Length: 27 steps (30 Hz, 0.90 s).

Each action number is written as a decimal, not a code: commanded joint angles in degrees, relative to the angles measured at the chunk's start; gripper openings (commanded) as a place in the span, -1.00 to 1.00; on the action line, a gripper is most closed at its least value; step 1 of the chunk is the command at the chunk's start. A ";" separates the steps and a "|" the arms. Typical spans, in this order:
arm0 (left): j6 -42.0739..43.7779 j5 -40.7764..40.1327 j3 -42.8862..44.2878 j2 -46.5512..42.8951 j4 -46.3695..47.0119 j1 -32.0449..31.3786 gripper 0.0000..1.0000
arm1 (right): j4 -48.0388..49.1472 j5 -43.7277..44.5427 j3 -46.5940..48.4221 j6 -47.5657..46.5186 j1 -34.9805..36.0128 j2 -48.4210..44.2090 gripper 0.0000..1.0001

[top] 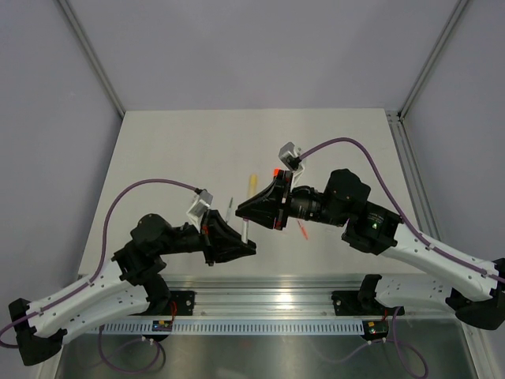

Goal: Insert the pens into the pen caps
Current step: Press the pen cap onto the pen.

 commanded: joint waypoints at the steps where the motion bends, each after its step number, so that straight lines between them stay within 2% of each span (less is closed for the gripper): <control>1: 0.47 -0.15 5.15 -1.17 5.31 -0.15 -1.00 | -2.35 -1.47 -0.61 0.70 -0.21 0.04 -1.00; 4: 1.35 -1.11 6.38 -0.82 2.93 -0.15 -1.00 | -3.24 2.05 -2.09 1.76 -0.12 -0.57 -1.00; 10: 1.53 0.38 8.57 0.23 2.93 -0.15 -1.00 | 1.25 0.56 -9.21 3.16 -0.12 -3.30 -1.00; 14: 4.08 -1.29 10.77 0.24 -0.32 -0.15 -1.00 | 2.48 1.26 -12.82 5.45 1.62 -3.56 -1.00; 18: 5.49 -3.14 10.51 1.20 -1.12 -0.15 -1.00 | -3.23 14.14 -11.34 4.57 8.30 -2.95 -1.00; 22: 4.87 -2.52 9.72 1.03 0.55 -0.15 -1.00 | -2.36 17.51 -12.47 5.45 12.09 -2.07 -1.00; 27: 5.84 -2.96 10.16 -1.08 -1.20 -0.06 -1.00 | 5.54 18.85 -21.50 7.64 12.97 -3.03 -1.00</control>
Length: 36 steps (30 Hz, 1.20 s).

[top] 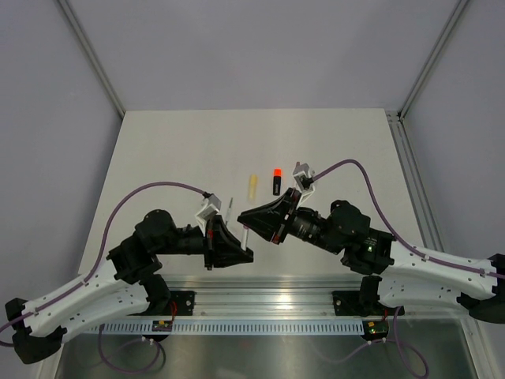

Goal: Insert the pens into the pen caps
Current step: Press the pen cap onto the pen.

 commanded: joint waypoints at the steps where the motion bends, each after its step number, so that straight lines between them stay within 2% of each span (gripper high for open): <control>1: 1.58 -4.40 5.18 -2.54 12.54 0.68 -1.00 | -6.38 -2.66 -9.19 2.66 2.85 1.67 -1.00; 5: 1.58 -2.75 5.18 -2.90 11.92 0.86 -1.00 | -6.80 -7.82 -11.85 2.41 2.77 -0.18 -1.00; 8: 0.18 -0.37 5.09 -2.20 14.20 0.94 -1.00 | -13.19 -15.90 -5.11 -1.10 2.68 2.35 -1.00; 10: -0.88 0.77 5.70 -2.02 15.96 0.94 -1.00 | -14.46 -17.51 -3.32 -2.08 2.77 4.29 -1.00; 12: 1.91 -1.05 7.28 -2.11 12.91 0.94 -1.00 | -13.41 -17.69 -3.66 0.02 2.85 6.32 -1.00; 14: 4.03 -3.25 9.65 -2.63 7.99 1.03 -1.00 | -10.43 -16.21 -6.72 1.52 3.55 6.06 -1.00; 19: 7.73 -1.87 14.49 -1.76 3.05 4.36 -1.00 | -2.70 -10.22 -13.24 7.50 7.68 4.39 -1.00; 23: 5.10 4.71 13.97 -0.62 5.32 9.37 -1.00 | -11.53 -4.00 -11.49 6.45 10.15 3.09 -1.00; 27: 0.53 8.69 12.04 1.40 11.74 12.63 -1.00 | -6.38 -5.04 -12.11 9.43 12.24 6.39 -1.00; 28: 0.35 9.04 12.03 2.10 12.45 12.98 -1.00 | -11.51 -4.25 -11.06 9.61 15.48 8.15 -1.00; 29: 0.00 10.00 12.03 2.37 12.80 13.51 -1.00 | -14.43 0.98 -8.61 9.61 16.81 9.47 -1.00; 31: -0.09 10.19 12.03 2.55 12.81 14.21 -1.00 | -16.83 3.04 -8.41 9.35 17.62 6.78 -1.00; 33: 0.17 10.10 12.38 2.46 12.19 14.57 -1.00 | -14.13 3.50 -10.60 10.39 17.62 2.11 -1.00; 36: 1.40 10.01 13.61 2.55 10.79 15.27 -1.00 | -14.02 2.61 -11.58 13.73 18.84 9.11 -1.00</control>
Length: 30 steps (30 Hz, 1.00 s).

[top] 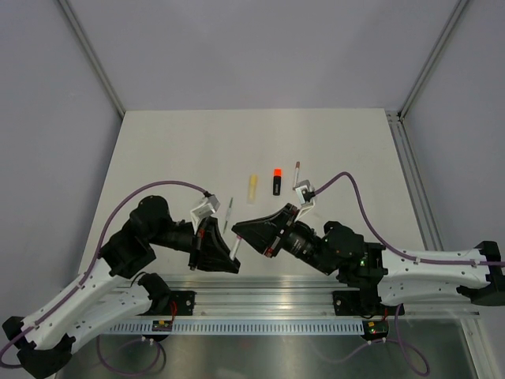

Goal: Insert the pens into the pen caps
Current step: Press the pen cap onto the pen.

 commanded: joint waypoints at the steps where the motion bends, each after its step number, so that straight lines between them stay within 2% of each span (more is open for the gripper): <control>1: -0.15 -12.46 7.82 0.63 22.96 4.63 -1.00 | -23.40 -14.00 -5.72 5.61 7.24 9.68 -1.00; 5: 0.29 -12.90 7.74 0.71 22.25 5.42 -1.00 | -24.19 -11.62 -2.04 1.58 7.42 6.07 -1.00; 7: 0.20 -12.55 8.09 1.24 22.60 6.12 -1.00 | -25.15 -12.68 -0.19 2.62 8.03 13.23 -1.00; 9: -1.28 -11.06 8.27 1.15 24.43 8.30 -1.00 | -27.52 -10.58 0.43 4.02 10.31 14.78 -1.00; 12: -1.90 -9.82 8.00 1.07 24.63 10.51 -1.00 | -27.29 -7.15 -3.59 4.82 10.50 5.05 -0.99; 14: -2.52 -9.38 7.48 1.41 25.85 11.22 -1.00 | -24.89 -9.34 -5.72 6.66 10.58 6.15 -1.00; 16: -3.04 -9.12 7.74 2.29 26.20 12.36 -1.00 | -30.91 -6.99 -1.88 8.86 12.68 11.59 -1.00; 18: -0.51 -10.43 8.52 2.38 22.37 12.63 -1.00 | -35.69 -4.26 1.12 8.78 14.01 10.75 -1.00; 21: 0.29 -11.75 8.62 2.47 21.55 12.63 -1.00 | -39.56 -2.93 3.85 10.97 14.28 9.67 -1.00; 25: -1.03 -12.28 7.22 2.56 23.74 12.63 -1.00 | -47.20 -0.13 11.84 12.99 15.42 18.80 -1.00; 27: -1.29 -12.55 6.95 1.95 24.01 12.63 -1.00 | -46.61 0.94 12.04 13.35 15.42 18.82 -1.00; 30: -2.61 -12.55 5.98 1.94 26.37 12.63 -1.00 | -40.22 0.42 8.63 14.40 15.51 18.30 -1.00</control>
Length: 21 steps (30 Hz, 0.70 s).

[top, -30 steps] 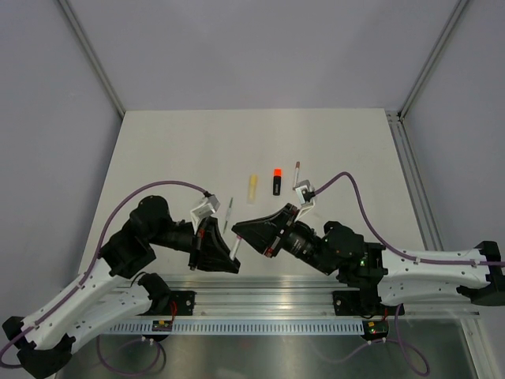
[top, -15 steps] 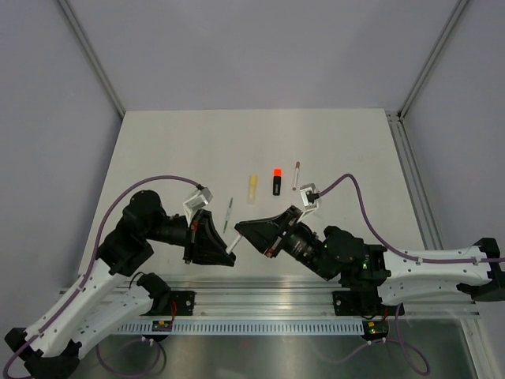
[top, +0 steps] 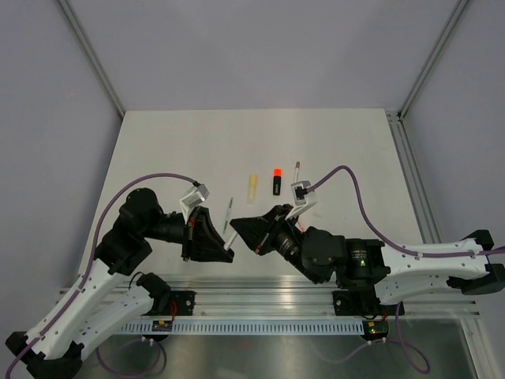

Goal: Insert the pens into the pen caps
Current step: Press the pen cap onto the pen.

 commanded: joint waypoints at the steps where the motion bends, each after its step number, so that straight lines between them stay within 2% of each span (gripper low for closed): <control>1: -1.80 -19.81 4.01 1.96 26.99 2.72 -1.00 | -15.80 -22.75 -8.90 5.94 7.64 9.99 -1.00; 3: -1.19 -19.63 5.06 2.41 25.87 2.72 -1.00 | -17.80 -23.37 -8.47 7.52 7.73 10.87 -1.00; 4: -0.66 -19.71 5.68 2.32 25.07 2.81 -1.00 | -22.77 -22.07 -6.81 7.88 7.90 10.44 -1.00; 7: -0.39 -19.97 5.60 2.49 25.06 2.81 -1.00 | -26.50 -21.87 -1.73 6.04 8.08 9.98 -1.00; 10: -0.05 -20.33 5.59 2.50 24.54 2.81 -1.00 | -33.01 -22.67 6.09 5.24 8.43 18.65 -1.00; 17: -1.00 -20.42 5.86 3.20 25.76 3.69 -1.00 | -28.54 -20.39 6.04 9.54 10.45 22.11 -1.00; 21: -0.66 -21.20 6.38 2.76 25.33 4.48 -1.00 | -30.82 -18.63 8.23 10.60 10.89 25.81 -1.00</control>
